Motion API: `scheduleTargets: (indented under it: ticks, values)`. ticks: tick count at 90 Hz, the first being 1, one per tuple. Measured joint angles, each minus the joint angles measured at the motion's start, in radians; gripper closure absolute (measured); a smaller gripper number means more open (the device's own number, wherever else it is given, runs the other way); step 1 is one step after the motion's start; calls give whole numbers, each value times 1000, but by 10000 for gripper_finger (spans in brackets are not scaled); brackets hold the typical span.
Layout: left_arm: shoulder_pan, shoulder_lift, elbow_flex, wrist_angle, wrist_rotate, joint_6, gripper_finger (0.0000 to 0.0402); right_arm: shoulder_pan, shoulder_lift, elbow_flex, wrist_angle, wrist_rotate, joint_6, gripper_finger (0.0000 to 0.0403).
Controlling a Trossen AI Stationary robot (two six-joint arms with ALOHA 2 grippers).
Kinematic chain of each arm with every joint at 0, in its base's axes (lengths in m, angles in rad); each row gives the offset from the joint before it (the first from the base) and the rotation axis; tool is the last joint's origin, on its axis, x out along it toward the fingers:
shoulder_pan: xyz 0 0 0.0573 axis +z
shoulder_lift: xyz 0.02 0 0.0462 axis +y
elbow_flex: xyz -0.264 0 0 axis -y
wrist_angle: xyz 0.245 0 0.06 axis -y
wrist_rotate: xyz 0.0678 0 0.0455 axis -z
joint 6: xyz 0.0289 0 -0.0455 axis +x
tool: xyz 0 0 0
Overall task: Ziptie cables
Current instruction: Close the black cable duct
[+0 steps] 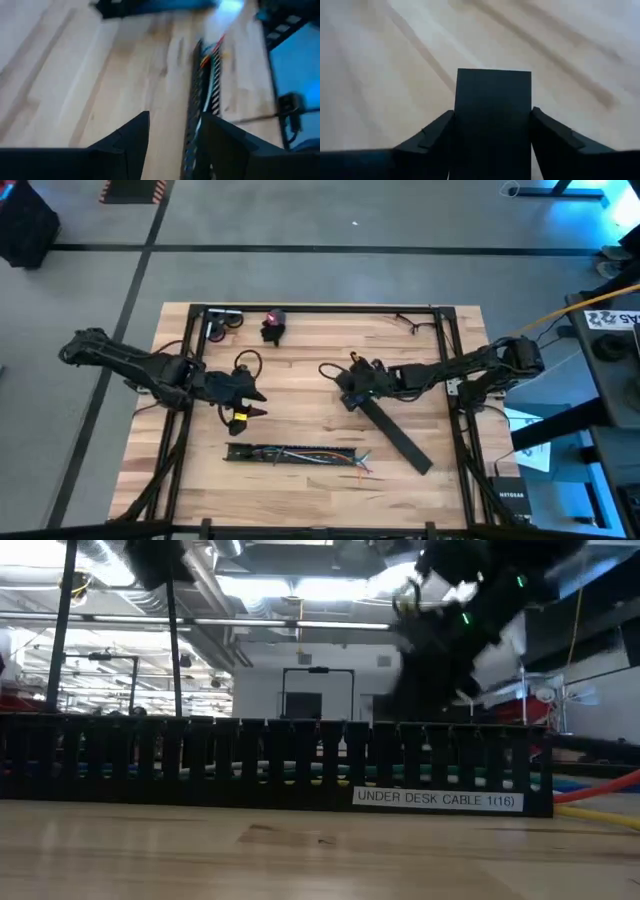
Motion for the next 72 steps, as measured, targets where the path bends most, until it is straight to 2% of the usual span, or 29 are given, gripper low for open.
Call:
scheduleTargets:
  ticks: [11, 18, 29, 44, 52, 62, 72]
  values:
    - [7, 10, 1, 218, -27, 56, 229, 39, 0, 71, -55, 11, -49, 190]
    - [25, 25, 6, 283, -26, 54, 221, 65, 0, 104, -94, 20, -71, 190]
    - [35, 118, 100, 245, -29, 70, 190, 114, -1, 151, -162, 43, -95, 203]
    - [-5, 372, 321, 92, -20, 137, 140, 194, -2, 208, -211, 49, -158, 243]
    - [-30, 476, 413, 4, -18, 179, 126, 227, -2, 228, -249, 50, -172, 268]
    - [-59, 564, 470, -36, -19, 140, 123, 256, -2, 239, -305, 20, -171, 285]
    - [-92, 633, 476, -17, -19, 138, 123, 278, -2, 259, -366, -37, -165, 287]
